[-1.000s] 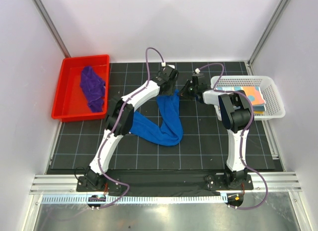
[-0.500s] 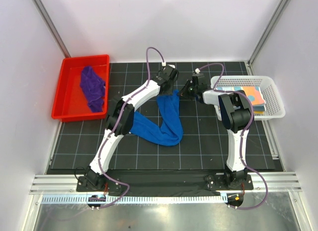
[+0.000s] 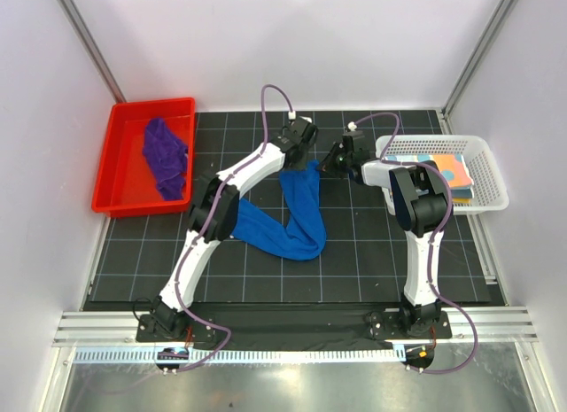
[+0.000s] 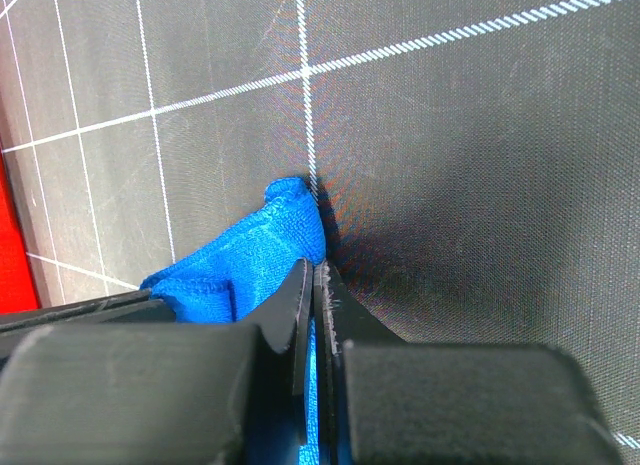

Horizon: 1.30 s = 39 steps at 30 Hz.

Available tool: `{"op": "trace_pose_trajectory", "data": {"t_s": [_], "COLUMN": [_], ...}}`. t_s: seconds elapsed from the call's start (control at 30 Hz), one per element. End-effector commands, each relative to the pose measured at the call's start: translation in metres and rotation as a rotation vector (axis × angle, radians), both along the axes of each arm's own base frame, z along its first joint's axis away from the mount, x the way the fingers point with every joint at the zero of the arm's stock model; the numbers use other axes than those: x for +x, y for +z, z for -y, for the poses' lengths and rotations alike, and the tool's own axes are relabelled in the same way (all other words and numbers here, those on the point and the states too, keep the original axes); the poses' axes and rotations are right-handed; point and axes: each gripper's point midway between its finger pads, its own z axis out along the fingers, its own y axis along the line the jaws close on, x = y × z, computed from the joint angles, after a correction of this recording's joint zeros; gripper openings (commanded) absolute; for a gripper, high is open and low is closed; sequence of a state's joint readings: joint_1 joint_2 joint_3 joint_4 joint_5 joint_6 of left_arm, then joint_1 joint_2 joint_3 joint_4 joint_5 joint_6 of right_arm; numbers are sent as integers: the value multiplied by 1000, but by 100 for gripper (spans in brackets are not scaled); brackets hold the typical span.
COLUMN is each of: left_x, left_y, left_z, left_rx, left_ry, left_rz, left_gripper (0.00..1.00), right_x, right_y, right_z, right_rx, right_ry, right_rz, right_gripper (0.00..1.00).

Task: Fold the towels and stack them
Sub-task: Flatten out the crumpled towel

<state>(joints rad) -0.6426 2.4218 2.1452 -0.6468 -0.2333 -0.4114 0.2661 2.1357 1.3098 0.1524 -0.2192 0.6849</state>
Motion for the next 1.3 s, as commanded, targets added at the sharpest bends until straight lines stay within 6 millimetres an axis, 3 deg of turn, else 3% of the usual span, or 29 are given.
{"op": "trace_pose_trajectory", "data": {"t_s": [0.0, 0.1, 0.23, 0.33, 0.43, 0.47, 0.57, 0.6, 0.67, 0.8, 0.83, 0.9, 0.93, 1.0, 1.03, 1.07, 1.13, 1.17, 1.2, 1.27], "left_x": [8, 6, 3, -7, -20, -22, -38, -42, -52, -71, -77, -88, -92, -106, -112, -122, -134, -141, -152, -167], "left_y": [23, 26, 48, 71, 100, 107, 135, 143, 166, 197, 214, 226, 233, 259, 268, 288, 310, 321, 345, 367], "left_z": [-11, -29, -57, -79, -101, -106, -124, -128, -139, -150, -154, -155, -155, -157, -154, -158, -156, -155, -158, -152], "left_rx": [-28, -33, -11, 19, 43, 47, 49, 48, 39, 13, -8, -16, -28, -63, -78, -112, -156, -178, -224, -271], "left_ry": [30, 75, 142, 187, 228, 241, 266, 271, 288, 281, 282, 266, 260, 236, 222, 213, 171, 147, 128, 59], "left_rz": [42, 43, 87, 132, 189, 203, 250, 263, 305, 353, 384, 407, 421, 469, 486, 524, 561, 579, 626, 672], "left_gripper": [0, 0, 0, 0, 0, 0, 0, 0, 0, 0, 0, 0, 0, 0, 0, 0, 0, 0, 0, 0], "right_x": [-16, -15, -13, -13, -13, -10, -15, -16, -21, -38, -42, -50, -60, -72, -83, -90, -103, -116, -123, -139], "right_y": [-29, -27, -19, -4, 25, 43, 70, 93, 111, 178, 191, 214, 242, 267, 292, 306, 335, 359, 377, 401], "right_z": [21, 22, 25, 23, 20, 25, 31, 34, 40, 41, 42, 44, 46, 49, 52, 55, 54, 57, 55, 55], "right_rx": [-108, -120, -163, -217, -288, -315, -376, -379, -418, -436, -441, -457, -442, -439, -421, -414, -393, -366, -343, -314], "right_ry": [-21, -18, -12, 0, 14, -9, -25, -39, -48, -56, -57, -55, -65, -67, -75, -76, -60, -64, -52, -32], "right_rz": [-85, -78, -61, -31, 26, 65, 116, 158, 189, 316, 340, 387, 438, 495, 542, 573, 635, 689, 725, 778], "right_gripper": [1, 1, 1, 1, 1, 1, 1, 1, 1, 1, 1, 1, 1, 1, 1, 1, 1, 1, 1, 1]}}
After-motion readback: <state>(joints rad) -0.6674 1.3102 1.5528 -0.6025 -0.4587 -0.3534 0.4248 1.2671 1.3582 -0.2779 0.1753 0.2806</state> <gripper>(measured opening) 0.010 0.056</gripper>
